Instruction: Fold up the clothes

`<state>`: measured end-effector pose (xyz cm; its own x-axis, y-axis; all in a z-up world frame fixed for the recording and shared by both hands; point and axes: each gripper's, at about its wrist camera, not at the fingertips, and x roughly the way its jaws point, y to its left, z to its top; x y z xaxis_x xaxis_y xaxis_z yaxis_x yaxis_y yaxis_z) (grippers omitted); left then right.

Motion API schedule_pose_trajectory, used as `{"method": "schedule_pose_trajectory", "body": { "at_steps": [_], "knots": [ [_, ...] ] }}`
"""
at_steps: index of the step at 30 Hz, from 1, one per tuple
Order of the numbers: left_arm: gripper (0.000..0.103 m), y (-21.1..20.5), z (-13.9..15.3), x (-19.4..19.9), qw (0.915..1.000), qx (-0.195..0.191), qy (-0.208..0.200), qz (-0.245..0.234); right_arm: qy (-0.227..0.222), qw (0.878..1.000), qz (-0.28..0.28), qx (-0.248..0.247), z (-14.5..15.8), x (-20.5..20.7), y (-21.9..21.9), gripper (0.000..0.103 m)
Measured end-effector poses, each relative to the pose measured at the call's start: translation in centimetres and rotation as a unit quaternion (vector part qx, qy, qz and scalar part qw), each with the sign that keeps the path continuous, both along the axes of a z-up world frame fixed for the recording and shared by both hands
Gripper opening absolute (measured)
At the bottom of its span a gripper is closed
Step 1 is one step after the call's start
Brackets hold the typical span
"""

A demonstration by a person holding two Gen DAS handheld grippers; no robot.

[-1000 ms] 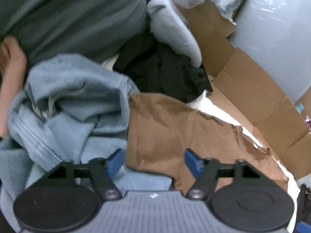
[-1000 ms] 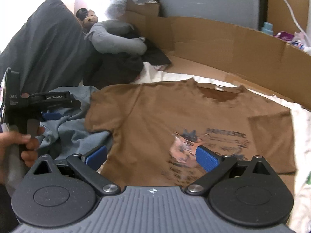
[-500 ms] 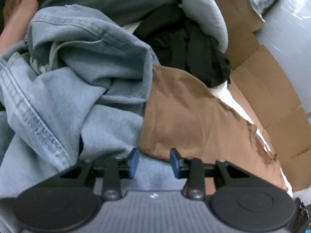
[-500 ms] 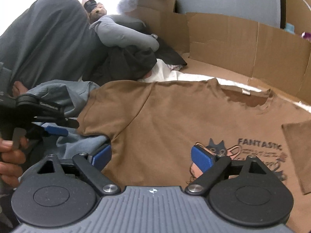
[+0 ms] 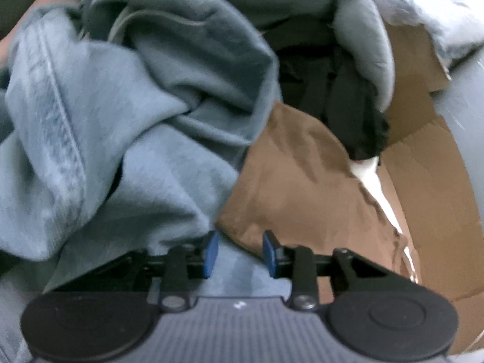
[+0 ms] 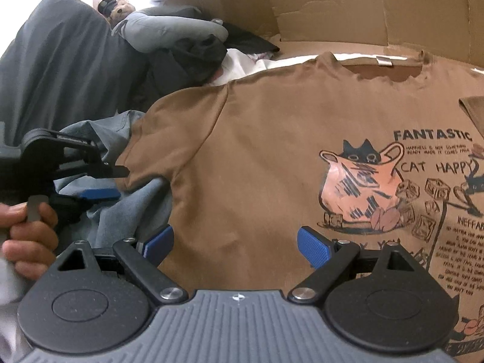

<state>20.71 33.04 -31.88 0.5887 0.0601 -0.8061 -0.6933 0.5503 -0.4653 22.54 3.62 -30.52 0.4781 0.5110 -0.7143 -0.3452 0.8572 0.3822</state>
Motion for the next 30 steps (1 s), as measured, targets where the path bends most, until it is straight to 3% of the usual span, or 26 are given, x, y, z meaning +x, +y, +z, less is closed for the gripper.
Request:
{"method": "schedule_pose_trajectory", "body": {
  "at_steps": [4,12,16,19,22,24,27,30],
  "knots": [
    [0.039,-0.8,-0.5,-0.3,0.9997,0.012,-0.016,0.016,0.007,1.000,-0.007,0.005,-0.3,0.0,-0.3,0.092],
    [0.065,-1.6,-1.8,0.0,0.9972,0.005,-0.060,0.045,0.016,0.999,-0.027,0.010,-0.3,0.7,-1.0,0.092],
    [0.066,-1.7,-3.2,-1.1,0.9885,-0.023,-0.114,0.096,0.020,0.999,-0.040,0.011,-0.5,1.0,-1.6,0.092],
    [0.065,-1.4,-3.8,-1.3,0.9846,-0.031,-0.129,0.114,0.024,0.999,-0.046,0.009,-0.7,1.2,-1.8,0.092],
    [0.056,-1.1,-3.7,-1.8,0.9810,-0.047,-0.134,0.133,0.023,0.999,-0.045,0.007,-0.8,1.1,-1.8,0.092],
    [0.037,-0.9,-3.7,-2.2,0.9781,-0.063,-0.136,0.144,0.022,0.999,-0.044,0.007,-0.8,1.1,-1.8,0.092],
    [0.022,-0.7,-3.7,-2.5,0.9773,-0.072,-0.136,0.145,0.024,0.999,-0.043,0.008,-0.9,1.0,-1.7,0.092],
    [0.015,-0.7,-3.3,-2.5,0.9767,-0.068,-0.143,0.145,0.027,0.999,-0.044,0.011,-1.0,1.1,-1.8,0.092]
  ]
}}
